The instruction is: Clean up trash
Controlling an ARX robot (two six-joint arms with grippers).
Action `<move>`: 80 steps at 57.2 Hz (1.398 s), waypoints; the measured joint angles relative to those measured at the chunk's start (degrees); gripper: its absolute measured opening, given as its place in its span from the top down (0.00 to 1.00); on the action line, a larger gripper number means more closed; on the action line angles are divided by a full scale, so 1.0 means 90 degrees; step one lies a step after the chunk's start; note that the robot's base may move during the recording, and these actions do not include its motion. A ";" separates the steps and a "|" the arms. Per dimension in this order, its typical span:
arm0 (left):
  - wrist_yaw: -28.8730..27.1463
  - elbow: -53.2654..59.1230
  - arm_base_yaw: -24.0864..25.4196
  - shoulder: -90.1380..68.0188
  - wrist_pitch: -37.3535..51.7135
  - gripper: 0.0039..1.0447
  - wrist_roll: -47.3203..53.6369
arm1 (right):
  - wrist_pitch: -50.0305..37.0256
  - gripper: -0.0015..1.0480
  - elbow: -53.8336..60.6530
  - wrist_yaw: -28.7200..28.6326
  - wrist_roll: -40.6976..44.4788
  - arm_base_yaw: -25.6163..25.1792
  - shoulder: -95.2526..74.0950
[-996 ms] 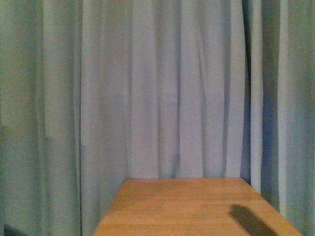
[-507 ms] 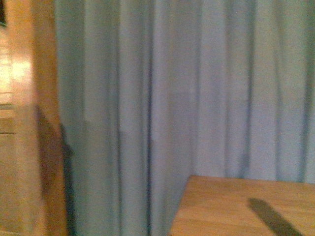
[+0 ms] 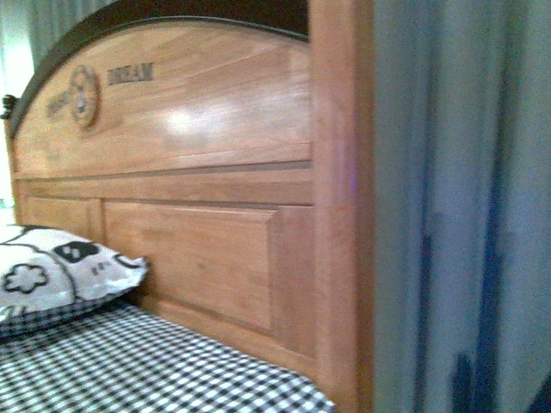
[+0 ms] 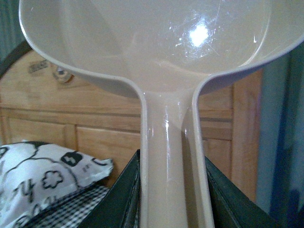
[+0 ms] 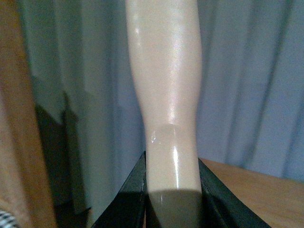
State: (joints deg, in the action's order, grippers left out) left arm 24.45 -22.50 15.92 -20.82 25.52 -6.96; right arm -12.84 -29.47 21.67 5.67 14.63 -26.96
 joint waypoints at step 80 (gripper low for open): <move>0.1851 -0.2504 0.0376 -0.2550 -0.6037 0.73 0.2863 | 0.0010 0.81 0.0000 0.0000 0.0019 0.0000 0.0007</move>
State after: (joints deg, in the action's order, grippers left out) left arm 41.10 -45.04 19.31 -43.77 -28.82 18.81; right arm -12.75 -29.47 21.67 5.85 14.63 -26.89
